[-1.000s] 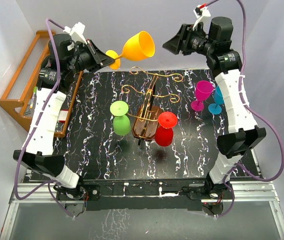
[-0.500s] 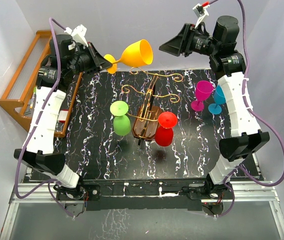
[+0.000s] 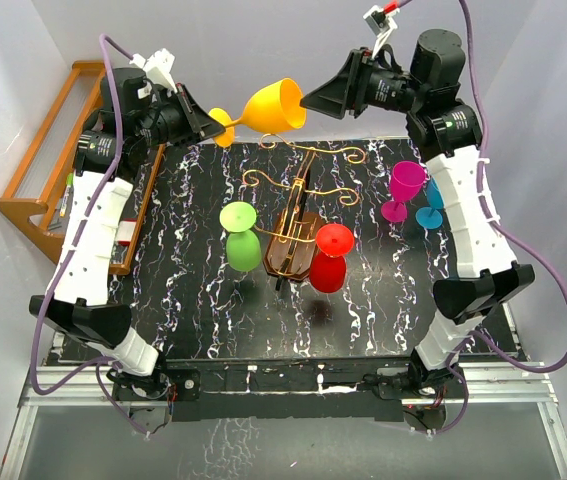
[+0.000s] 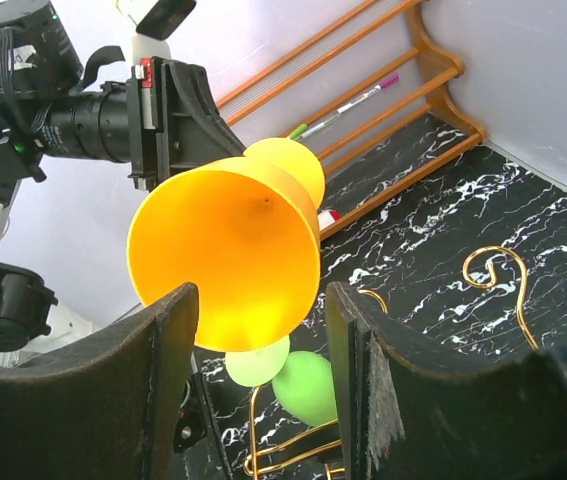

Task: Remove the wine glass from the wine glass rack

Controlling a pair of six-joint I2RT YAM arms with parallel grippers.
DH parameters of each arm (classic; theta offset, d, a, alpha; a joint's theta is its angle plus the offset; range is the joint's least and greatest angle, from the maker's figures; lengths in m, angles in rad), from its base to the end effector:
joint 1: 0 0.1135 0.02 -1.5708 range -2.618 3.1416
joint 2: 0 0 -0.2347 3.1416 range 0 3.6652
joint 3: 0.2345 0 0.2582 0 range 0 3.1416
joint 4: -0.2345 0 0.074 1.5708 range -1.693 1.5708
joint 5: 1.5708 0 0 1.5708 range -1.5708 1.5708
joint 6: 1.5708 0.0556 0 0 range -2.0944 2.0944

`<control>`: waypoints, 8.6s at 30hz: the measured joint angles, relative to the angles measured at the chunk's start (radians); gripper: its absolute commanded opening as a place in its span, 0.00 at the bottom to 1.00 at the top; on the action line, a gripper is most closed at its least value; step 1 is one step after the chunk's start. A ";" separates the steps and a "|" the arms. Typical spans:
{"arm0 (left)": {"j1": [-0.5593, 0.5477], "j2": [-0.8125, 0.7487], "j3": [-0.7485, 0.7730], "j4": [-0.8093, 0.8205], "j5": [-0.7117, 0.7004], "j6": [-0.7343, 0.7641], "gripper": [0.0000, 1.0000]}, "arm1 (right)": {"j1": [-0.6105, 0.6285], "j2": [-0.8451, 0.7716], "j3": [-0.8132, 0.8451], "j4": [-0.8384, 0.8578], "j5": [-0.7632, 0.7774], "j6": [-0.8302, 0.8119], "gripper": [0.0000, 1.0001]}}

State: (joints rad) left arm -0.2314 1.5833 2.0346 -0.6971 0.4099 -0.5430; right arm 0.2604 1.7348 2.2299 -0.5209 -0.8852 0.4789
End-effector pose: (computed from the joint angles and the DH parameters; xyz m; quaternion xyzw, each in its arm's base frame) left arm 0.3297 -0.1005 0.4813 0.0039 0.7820 -0.3760 0.4970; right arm 0.3367 0.1343 0.5143 -0.2266 0.6759 0.5139 0.4773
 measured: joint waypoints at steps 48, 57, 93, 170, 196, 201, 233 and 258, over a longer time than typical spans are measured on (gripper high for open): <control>0.000 -0.174 -0.307 0.282 -0.175 -0.219 0.00 | 0.077 -0.509 -0.393 -0.571 1.476 -0.002 0.08; 0.007 -0.171 -0.306 0.121 -0.193 -0.215 0.00 | -0.021 -0.455 -0.622 -0.705 1.291 0.031 0.08; 0.013 -0.277 -0.518 0.061 -0.141 -0.239 0.32 | -0.230 -0.221 -0.896 -0.372 1.103 -0.065 0.38; 0.014 -0.245 -0.496 0.196 -0.111 -0.296 0.30 | -0.090 -0.510 -0.838 -0.521 0.143 -0.006 0.08; 0.014 -0.245 -0.496 0.199 -0.103 -0.308 0.31 | -0.091 -0.513 -0.867 -0.432 -0.049 -0.002 0.08; 0.014 -0.245 -0.496 0.206 -0.087 -0.317 0.31 | -0.090 -0.525 -0.872 -0.532 -0.085 -0.063 0.08; 0.014 -0.207 -0.422 0.397 0.066 -0.450 0.90 | -0.089 -0.500 -0.467 -0.463 0.575 -0.294 0.08; 0.014 -0.006 -0.337 0.741 0.417 -0.940 0.97 | 0.427 -0.412 -0.834 0.641 0.594 -1.324 0.08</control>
State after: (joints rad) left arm -0.2176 1.5772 1.6978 0.0437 0.8272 -1.4834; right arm 0.6872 1.3224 1.3960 0.1204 -0.2913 -0.8452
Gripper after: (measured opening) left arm 0.971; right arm 0.080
